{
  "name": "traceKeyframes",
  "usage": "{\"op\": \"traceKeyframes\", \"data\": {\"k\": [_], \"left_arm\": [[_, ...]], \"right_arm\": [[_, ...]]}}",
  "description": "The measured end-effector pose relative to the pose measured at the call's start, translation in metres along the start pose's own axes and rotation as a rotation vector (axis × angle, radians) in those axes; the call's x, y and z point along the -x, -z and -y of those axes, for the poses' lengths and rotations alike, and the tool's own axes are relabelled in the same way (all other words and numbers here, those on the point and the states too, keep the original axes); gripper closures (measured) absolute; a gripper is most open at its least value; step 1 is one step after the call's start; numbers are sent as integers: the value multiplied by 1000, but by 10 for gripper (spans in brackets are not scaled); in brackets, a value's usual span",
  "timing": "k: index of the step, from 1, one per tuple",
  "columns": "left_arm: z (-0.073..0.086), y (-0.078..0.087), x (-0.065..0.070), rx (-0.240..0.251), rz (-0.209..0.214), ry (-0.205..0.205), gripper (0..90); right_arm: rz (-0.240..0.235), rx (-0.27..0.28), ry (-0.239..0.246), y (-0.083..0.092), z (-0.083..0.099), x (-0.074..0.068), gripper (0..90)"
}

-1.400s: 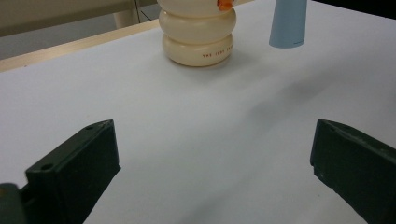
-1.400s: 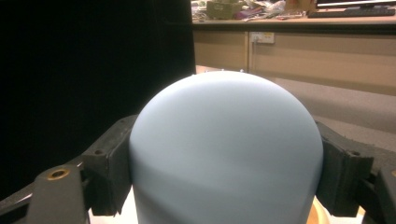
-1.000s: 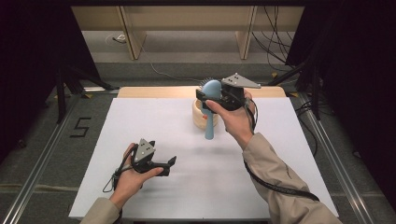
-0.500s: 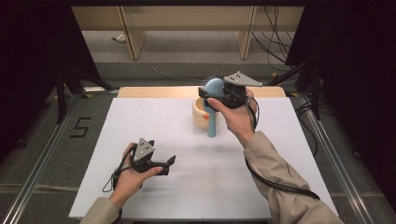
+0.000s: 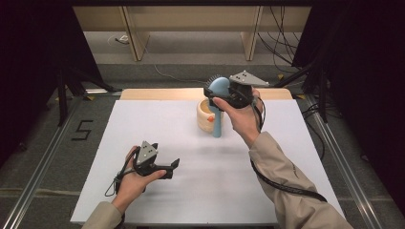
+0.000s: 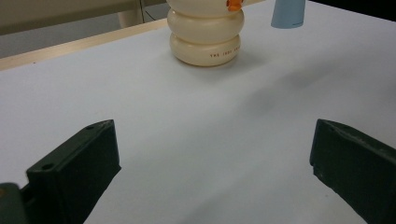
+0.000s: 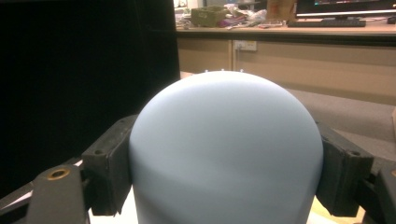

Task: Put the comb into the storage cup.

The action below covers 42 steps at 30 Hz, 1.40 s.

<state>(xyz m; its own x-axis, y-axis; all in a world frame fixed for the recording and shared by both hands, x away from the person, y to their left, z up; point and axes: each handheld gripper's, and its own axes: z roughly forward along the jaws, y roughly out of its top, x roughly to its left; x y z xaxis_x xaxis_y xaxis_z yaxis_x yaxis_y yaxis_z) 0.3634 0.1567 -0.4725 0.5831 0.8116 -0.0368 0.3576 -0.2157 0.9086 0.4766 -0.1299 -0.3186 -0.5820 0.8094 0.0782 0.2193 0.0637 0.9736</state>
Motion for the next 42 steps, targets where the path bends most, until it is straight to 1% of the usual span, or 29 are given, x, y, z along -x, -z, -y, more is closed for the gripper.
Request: {"op": "traceKeyframes", "data": {"k": [7,31,42], "left_arm": [[0,0,0,-2,0,0,11],[0,-1,-1,-5,-4,3,13],[1,-1,-1,-6,-5,5,13]], "right_arm": [[8,3,-13,-1,-1,4,208],[37,39,-16,-2,-13,13,207],[48,59,-18,-2,-19,15,208]]}}
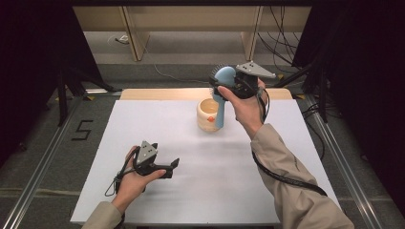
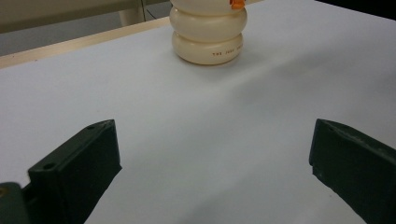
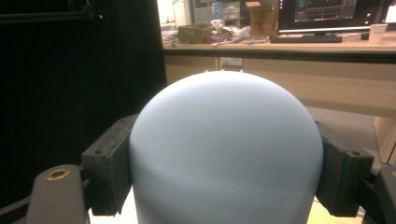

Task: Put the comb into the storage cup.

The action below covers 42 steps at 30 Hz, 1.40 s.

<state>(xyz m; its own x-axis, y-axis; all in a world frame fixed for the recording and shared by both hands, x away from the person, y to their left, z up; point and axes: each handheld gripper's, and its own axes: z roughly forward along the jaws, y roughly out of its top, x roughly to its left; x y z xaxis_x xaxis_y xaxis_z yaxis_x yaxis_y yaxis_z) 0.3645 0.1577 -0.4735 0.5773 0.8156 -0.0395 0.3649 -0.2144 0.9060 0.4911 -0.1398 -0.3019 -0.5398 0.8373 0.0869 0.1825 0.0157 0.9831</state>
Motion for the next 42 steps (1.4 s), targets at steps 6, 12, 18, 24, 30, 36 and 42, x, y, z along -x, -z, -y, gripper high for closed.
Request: {"op": "traceKeyframes", "data": {"k": [6,12,18,24,30,36,42], "left_arm": [[0,0,0,2,-2,-1,13],[0,0,-1,2,-1,-3,13],[0,0,-1,3,-1,-3,13],[-1,0,-1,4,-2,-3,13],[-1,0,-1,5,-3,-1,13],[-1,0,-2,5,-3,2,14],[-1,0,-1,7,-5,2,15]], "right_arm": [[4,5,1,-1,-1,1,208],[9,8,-1,-2,-2,3,208],[14,15,-2,-3,-3,5,208],[17,24,0,-3,-4,6,208],[20,40,4,-4,-5,7,208],[14,56,8,-3,-7,7,208],[10,79,15,-2,-11,7,207]]}}
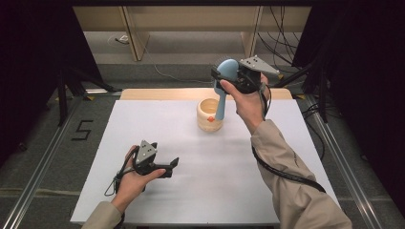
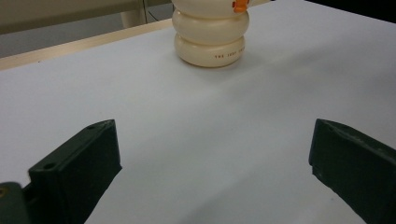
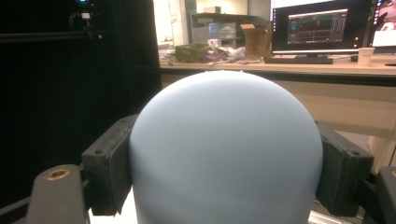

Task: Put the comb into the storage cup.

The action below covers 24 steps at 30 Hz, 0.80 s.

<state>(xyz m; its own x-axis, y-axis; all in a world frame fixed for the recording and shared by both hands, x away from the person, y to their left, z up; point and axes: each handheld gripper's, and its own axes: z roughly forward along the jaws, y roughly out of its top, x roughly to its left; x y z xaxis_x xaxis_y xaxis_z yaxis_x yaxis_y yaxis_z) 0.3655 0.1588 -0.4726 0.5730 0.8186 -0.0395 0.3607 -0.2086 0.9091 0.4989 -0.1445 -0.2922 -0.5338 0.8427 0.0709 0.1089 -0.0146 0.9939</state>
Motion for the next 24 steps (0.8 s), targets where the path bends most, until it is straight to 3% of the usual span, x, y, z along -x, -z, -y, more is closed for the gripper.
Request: {"op": "traceKeyframes", "data": {"k": [24], "left_arm": [[-1,1,-2,4,-1,4,16]], "right_arm": [[11,22,1,-9,-1,1,207]]}}
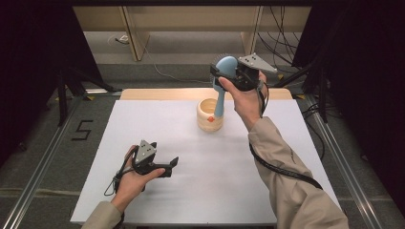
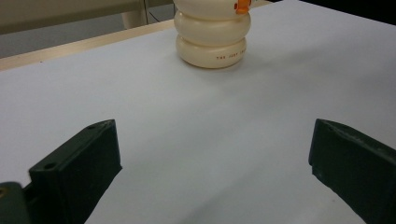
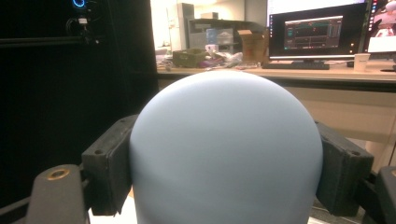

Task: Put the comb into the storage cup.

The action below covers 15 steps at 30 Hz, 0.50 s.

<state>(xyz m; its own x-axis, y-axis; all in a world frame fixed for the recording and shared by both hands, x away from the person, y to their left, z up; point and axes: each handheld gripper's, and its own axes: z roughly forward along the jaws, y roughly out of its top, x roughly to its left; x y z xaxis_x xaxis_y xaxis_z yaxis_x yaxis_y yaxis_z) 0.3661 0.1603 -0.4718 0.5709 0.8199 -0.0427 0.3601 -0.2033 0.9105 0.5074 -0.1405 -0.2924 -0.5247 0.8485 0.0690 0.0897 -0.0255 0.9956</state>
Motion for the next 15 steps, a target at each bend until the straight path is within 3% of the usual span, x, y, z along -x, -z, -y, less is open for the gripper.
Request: {"op": "traceKeyframes", "data": {"k": [15], "left_arm": [[0,0,0,1,-1,2,16]], "right_arm": [[7,11,-2,-4,-1,1,208]]}}
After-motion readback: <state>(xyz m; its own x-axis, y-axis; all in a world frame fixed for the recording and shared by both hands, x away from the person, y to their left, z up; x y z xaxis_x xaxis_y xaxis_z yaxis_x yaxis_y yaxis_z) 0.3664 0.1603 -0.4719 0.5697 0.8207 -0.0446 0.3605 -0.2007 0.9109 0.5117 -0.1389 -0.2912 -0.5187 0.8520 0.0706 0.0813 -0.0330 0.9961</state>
